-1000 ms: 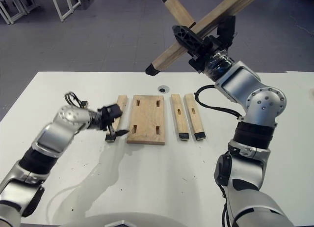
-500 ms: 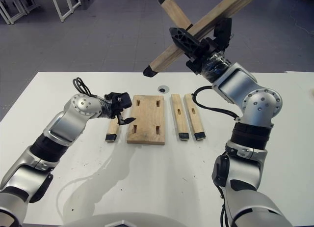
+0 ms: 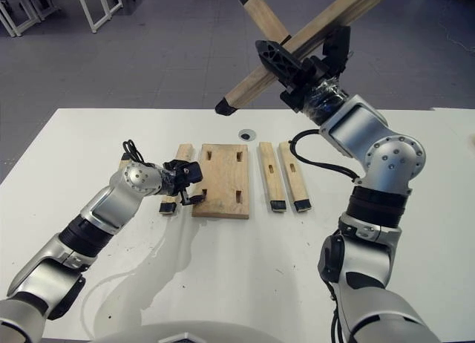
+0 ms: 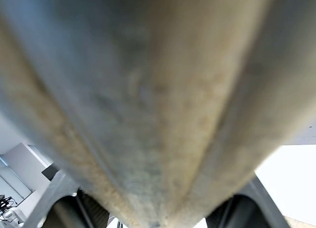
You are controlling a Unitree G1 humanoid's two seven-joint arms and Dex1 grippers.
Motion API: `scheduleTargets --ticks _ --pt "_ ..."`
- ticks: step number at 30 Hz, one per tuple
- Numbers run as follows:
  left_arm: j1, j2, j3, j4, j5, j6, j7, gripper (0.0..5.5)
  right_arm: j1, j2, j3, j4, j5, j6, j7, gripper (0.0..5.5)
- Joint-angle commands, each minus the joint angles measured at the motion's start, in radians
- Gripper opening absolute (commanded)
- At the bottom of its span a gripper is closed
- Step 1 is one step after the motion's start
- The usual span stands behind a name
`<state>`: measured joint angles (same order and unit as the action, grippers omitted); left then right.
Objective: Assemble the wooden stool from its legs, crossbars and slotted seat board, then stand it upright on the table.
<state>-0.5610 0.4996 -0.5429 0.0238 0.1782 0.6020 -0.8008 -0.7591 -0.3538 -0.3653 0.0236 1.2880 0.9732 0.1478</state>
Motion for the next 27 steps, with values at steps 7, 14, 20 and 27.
scheduleTargets --ticks 7,14,20,27 --pt "0.050 0.048 -0.054 -0.058 0.039 -0.012 -0.074 4.52 -0.002 0.013 -0.012 -0.048 0.039 0.000 -0.040 2.07" --pt "0.174 0.271 -0.064 -0.135 0.033 -0.063 -0.239 4.52 0.043 -0.025 0.015 -0.061 -0.038 -0.011 0.001 2.07" --pt "0.227 0.389 -0.025 -0.108 0.033 -0.178 -0.308 4.52 0.156 -0.087 0.153 -0.057 -0.189 0.011 0.166 2.06" --pt "0.231 0.344 -0.015 -0.105 0.044 -0.190 -0.295 4.52 0.221 -0.057 0.388 0.062 -0.457 -0.103 0.393 2.06"
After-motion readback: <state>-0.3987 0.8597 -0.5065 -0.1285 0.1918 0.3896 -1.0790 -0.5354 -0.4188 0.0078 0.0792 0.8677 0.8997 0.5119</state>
